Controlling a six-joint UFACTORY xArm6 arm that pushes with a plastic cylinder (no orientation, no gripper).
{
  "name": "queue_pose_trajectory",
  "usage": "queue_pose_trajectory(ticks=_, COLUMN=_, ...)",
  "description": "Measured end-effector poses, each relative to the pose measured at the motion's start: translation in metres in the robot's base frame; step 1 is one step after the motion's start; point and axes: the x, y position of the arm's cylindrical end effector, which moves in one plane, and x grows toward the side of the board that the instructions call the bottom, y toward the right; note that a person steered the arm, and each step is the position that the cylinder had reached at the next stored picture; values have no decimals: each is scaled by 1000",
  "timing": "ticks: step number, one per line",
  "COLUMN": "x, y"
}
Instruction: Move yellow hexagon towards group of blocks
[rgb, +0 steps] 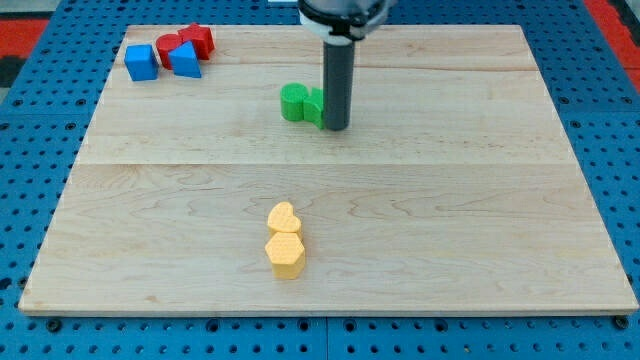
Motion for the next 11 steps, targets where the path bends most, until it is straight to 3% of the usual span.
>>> queue_pose_trajectory(ticks=3, x=-78, y=-112)
queue_pose_trajectory(ticks=4, x=-5, y=-31)
queue_pose_trajectory(ticks=6, x=217, y=1)
queue_pose_trajectory(ticks=7, x=251, y=3)
queue_pose_trajectory(ticks=8, x=216, y=-47)
queue_pose_trajectory(ticks=11, x=132, y=-88)
